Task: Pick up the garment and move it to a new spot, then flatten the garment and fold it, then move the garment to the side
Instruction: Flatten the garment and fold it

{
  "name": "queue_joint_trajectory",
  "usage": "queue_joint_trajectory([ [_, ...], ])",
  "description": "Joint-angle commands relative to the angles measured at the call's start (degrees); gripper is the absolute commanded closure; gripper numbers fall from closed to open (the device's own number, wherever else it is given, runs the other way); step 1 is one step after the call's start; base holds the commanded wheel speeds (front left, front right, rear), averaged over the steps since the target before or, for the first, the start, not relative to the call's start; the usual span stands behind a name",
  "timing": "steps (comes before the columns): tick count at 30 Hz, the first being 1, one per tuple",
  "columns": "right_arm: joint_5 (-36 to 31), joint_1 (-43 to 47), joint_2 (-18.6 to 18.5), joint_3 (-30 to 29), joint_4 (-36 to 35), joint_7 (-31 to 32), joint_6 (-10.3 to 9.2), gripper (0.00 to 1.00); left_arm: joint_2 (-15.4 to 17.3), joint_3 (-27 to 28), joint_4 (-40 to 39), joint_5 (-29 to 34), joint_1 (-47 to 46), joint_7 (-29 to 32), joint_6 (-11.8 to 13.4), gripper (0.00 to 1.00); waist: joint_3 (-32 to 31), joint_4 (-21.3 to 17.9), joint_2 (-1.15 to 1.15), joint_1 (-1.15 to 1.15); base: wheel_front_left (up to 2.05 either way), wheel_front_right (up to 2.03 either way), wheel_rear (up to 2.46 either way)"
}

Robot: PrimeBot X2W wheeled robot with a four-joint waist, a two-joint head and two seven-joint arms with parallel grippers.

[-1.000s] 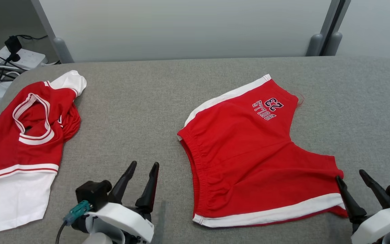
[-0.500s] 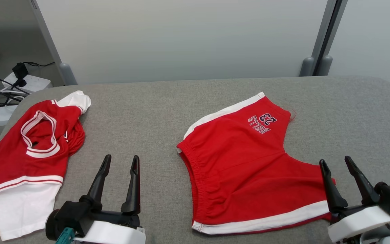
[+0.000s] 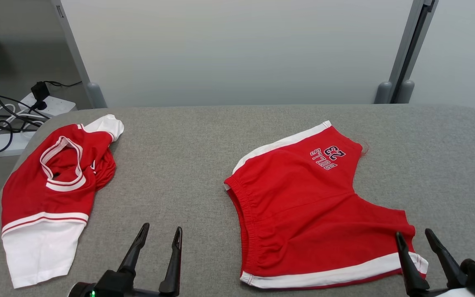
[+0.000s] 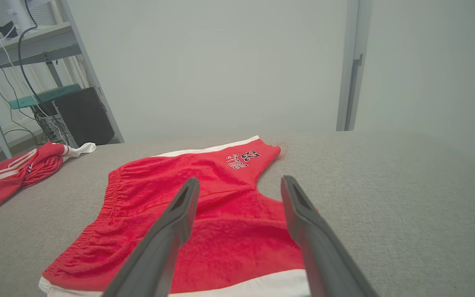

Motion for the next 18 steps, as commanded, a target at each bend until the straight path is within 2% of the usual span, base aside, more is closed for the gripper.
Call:
queue_joint_trajectory([
  [1,-0.1,0.1,-0.9,-0.2,-1.2,-0.8,0.19,0.00,0.0,2.1,-0.1,0.3,-0.4,-0.3,-0.5,0.00,-0.3,0.1,0.00,0.00,0.00,0.00,0.00],
  [18,0.3,2.5,-1.2,-0.5,-1.2,-0.8,0.19,0.00,-0.2,1.7,3.3,-2.0,0.4,-0.3,-1.2,0.00,-1.1,0.1,0.00,0.00,0.00,0.00,0.00],
])
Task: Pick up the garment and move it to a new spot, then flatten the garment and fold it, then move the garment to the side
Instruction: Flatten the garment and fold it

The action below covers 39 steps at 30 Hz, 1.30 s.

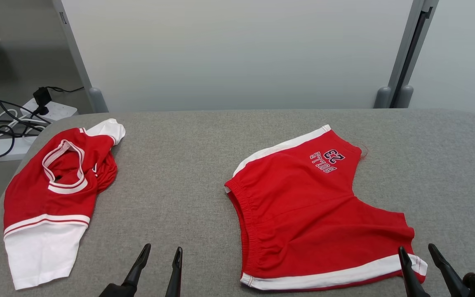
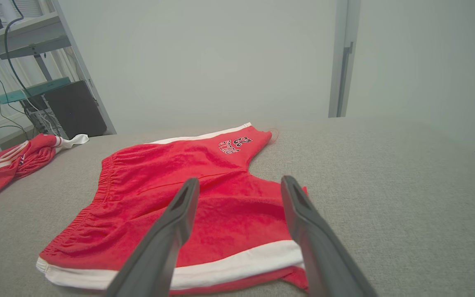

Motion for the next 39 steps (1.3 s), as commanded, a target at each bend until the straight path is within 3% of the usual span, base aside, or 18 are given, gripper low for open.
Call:
queue_joint_trajectory([
  [1,0.2,-1.2,-1.2,0.9,-1.2,-0.8,0.19,0.00,-0.1,1.6,-1.2,-0.7,-2.0,-0.3,-0.1,0.00,0.1,0.0,0.00,0.00,0.00,0.00,0.00],
  [7,0.5,-1.2,-1.4,1.0,-1.1,-0.8,0.19,0.00,-0.1,0.5,-0.6,-0.7,-2.5,-0.3,-0.9,0.00,0.6,0.0,0.00,0.00,0.00,0.00,0.00],
  [14,0.8,-2.1,-1.7,1.6,-1.3,-0.8,0.19,0.00,-0.1,-3.6,2.4,1.5,-5.2,-0.3,-4.1,0.00,2.3,-0.7,0.00,0.00,0.00,0.00,0.00],
  [16,1.1,-2.5,-1.8,1.9,-1.4,-0.8,0.19,0.00,0.1,-6.6,5.8,4.6,-7.4,-0.3,-5.6,0.00,3.2,-1.5,0.00,0.00,0.00,0.00,0.00],
  [21,1.7,-3.3,-2.2,2.5,-1.7,-0.8,0.19,0.00,0.0,-10.6,12.8,4.6,-11.2,-0.3,-7.3,0.00,4.6,-3.1,0.00,0.00,0.00,0.00,0.00],
  [27,2.2,-4.1,-3.0,3.1,-1.8,-0.8,0.19,0.00,-0.1,-14.0,21.7,3.5,-15.2,-0.3,-8.0,0.00,6.0,-5.3,0.00,0.00,0.00,0.00,0.00],
  [39,2.7,-5.0,-4.3,3.1,-2.0,-0.8,0.19,0.00,-0.1,-18.0,28.6,-0.8,-19.2,-0.3,-7.5,0.00,7.9,-7.7,0.00,0.00,0.00,0.00,0.00],
])
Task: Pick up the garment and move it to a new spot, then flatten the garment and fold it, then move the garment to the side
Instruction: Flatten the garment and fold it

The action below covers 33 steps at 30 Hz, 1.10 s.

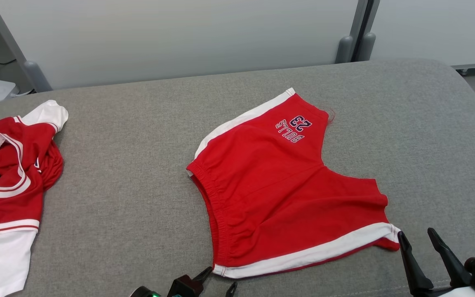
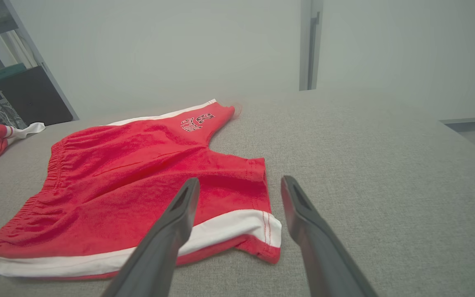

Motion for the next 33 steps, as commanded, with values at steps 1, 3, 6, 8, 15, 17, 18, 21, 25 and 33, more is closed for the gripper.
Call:
queue_joint_trajectory([
  [1,0.5,-2.2,-2.0,1.1,-1.8,-0.8,0.19,0.00,0.1,1.0,0.3,-1.5,-4.0,-0.3,0.8,0.00,0.3,-0.1,0.00,0.00,0.00,0.00,0.00],
  [3,0.7,-2.4,-2.2,1.1,-1.8,-0.8,0.19,0.00,0.1,0.7,0.5,-1.8,-4.4,-0.3,0.8,0.00,0.5,-0.1,0.00,0.00,0.00,0.00,0.00],
  [6,0.8,-2.6,-2.5,1.1,-1.8,-0.8,0.19,0.00,0.1,0.2,0.5,-2.2,-4.8,-0.3,0.7,0.04,0.6,0.0,0.00,0.00,0.00,0.00,0.00],
  [8,0.8,-2.7,-2.7,1.1,-1.8,-0.8,0.19,0.00,0.1,-0.2,0.7,-2.6,-5.0,-0.3,0.7,0.53,0.6,0.2,0.00,0.00,0.00,0.00,0.00],
  [15,1.4,-2.7,-3.1,1.4,-1.0,-0.8,0.19,0.00,0.1,-1.5,0.8,-3.6,-5.4,-0.3,0.2,1.00,0.7,0.6,0.00,0.00,0.00,0.00,0.00],
  [17,2.4,-2.4,-3.2,1.7,0.8,-0.8,0.19,0.00,0.1,-1.1,0.4,-3.2,-5.4,-0.3,0.2,1.00,0.7,0.8,0.00,0.00,0.00,0.00,0.00],
  [18,3.1,-2.2,-3.4,2.2,2.3,-0.8,0.19,0.00,0.2,-0.8,0.0,-2.9,-5.3,-0.3,0.2,1.00,0.8,1.0,0.00,0.00,0.00,0.00,0.00],
  [21,6.5,-2.6,-3.8,3.7,6.4,-0.8,0.19,0.00,0.9,0.3,-1.4,-2.1,-4.7,-0.3,0.3,1.00,0.9,1.4,0.00,0.00,0.00,0.00,0.00],
  [25,11.5,-4.1,-4.3,5.7,10.2,0.0,0.19,0.00,2.3,1.6,-3.4,-1.0,-3.6,-0.3,0.7,1.00,0.9,2.0,0.00,0.00,0.00,0.00,0.00],
  [33,19.8,-8.0,-5.6,10.4,15.1,0.3,0.19,0.00,3.8,2.9,-4.7,0.5,-2.4,-0.3,0.8,1.00,1.3,3.3,0.00,0.00,0.00,0.00,0.00],
])
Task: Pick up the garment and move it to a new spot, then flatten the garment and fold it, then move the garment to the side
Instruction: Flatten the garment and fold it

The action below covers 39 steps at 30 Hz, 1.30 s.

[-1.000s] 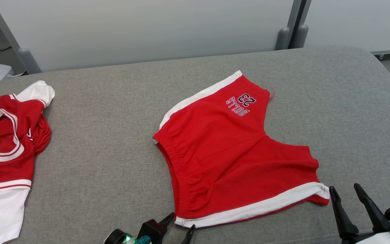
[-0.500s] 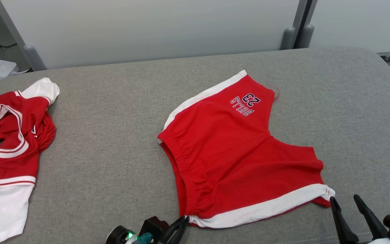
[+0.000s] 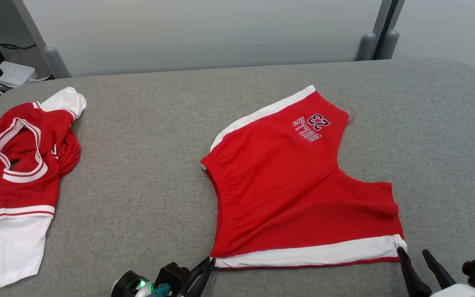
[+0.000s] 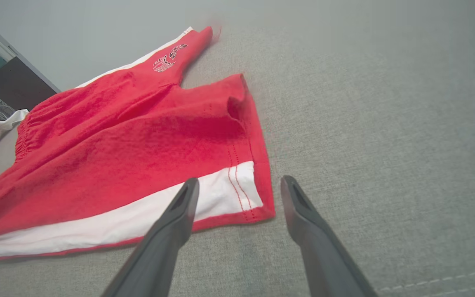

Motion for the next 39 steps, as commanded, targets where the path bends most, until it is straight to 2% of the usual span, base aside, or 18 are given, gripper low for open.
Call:
queue_joint_trajectory([
  [1,1.7,-2.5,-1.8,1.9,0.2,0.3,0.19,0.00,0.7,2.1,-1.4,0.4,-1.1,-0.3,0.5,1.00,0.2,0.3,0.00,0.00,0.00,0.00,0.00],
  [8,5.3,-6.0,-2.6,5.7,4.4,0.5,0.19,0.00,0.4,2.3,-1.6,1.0,-1.5,-0.3,0.3,1.00,0.8,0.7,0.00,0.00,0.00,0.00,0.00],
  [9,5.8,-6.6,-2.6,6.3,5.0,0.5,0.19,0.03,0.4,2.4,-1.7,1.1,-1.5,-0.3,0.2,1.00,0.9,0.7,0.00,0.00,0.00,0.00,0.00],
  [10,6.3,-7.2,-2.6,6.9,5.6,0.6,0.19,0.14,0.4,2.4,-1.7,1.1,-1.6,-0.3,0.2,1.00,1.0,0.7,0.00,0.00,0.00,0.00,0.00],
  [11,6.3,-7.2,-2.6,6.9,5.6,0.6,0.19,0.14,0.4,2.4,-1.7,1.1,-1.6,-0.3,0.2,1.00,1.0,0.7,0.00,0.00,0.00,0.00,0.00],
  [12,6.8,-7.8,-2.6,7.7,6.3,0.7,0.19,0.38,0.4,2.4,-1.8,1.2,-1.7,-0.3,0.2,1.00,1.1,0.7,0.00,0.00,0.00,0.00,0.00],
  [13,7.4,-8.4,-2.6,8.4,7.0,0.9,0.19,0.52,0.4,2.4,-1.9,1.2,-1.8,-0.3,0.1,1.00,1.3,0.8,0.00,0.00,0.00,0.00,0.00],
  [16,9.1,-10.1,-2.6,10.5,9.0,1.5,0.19,0.65,0.4,2.4,-2.0,1.4,-2.2,-0.3,0.0,1.00,2.0,0.9,0.00,0.00,0.00,0.00,0.00],
  [19,10.6,-11.7,-2.8,12.4,10.2,1.4,0.19,1.00,0.4,2.4,-2.1,1.6,-2.9,-0.3,-0.1,1.00,2.4,1.1,0.00,0.00,0.00,0.00,0.00],
  [24,11.7,-13.5,-4.3,14.8,10.6,0.4,0.19,1.00,-0.2,2.4,-2.5,1.1,-3.5,-0.3,-0.3,1.00,2.7,1.2,0.00,0.00,0.00,0.00,0.00],
  [29,11.2,-12.2,-7.3,13.7,7.9,-0.7,0.19,1.00,-0.6,3.3,-5.6,-1.4,-2.4,-0.3,-0.6,1.00,1.7,1.0,0.00,0.00,0.00,0.00,0.00],
  [35,9.8,-6.6,-10.6,9.9,-0.1,-0.9,0.19,1.00,-0.1,3.7,-11.9,-6.7,1.2,0.1,-0.9,1.00,0.0,-0.3,0.00,0.00,0.00,0.00,0.00],
  [39,9.8,-1.5,-13.2,7.8,-5.9,-0.8,0.19,1.00,1.6,2.5,-17.8,-9.3,4.1,3.6,-0.9,1.00,-1.3,-0.9,0.00,0.00,0.00,0.00,0.00],
])
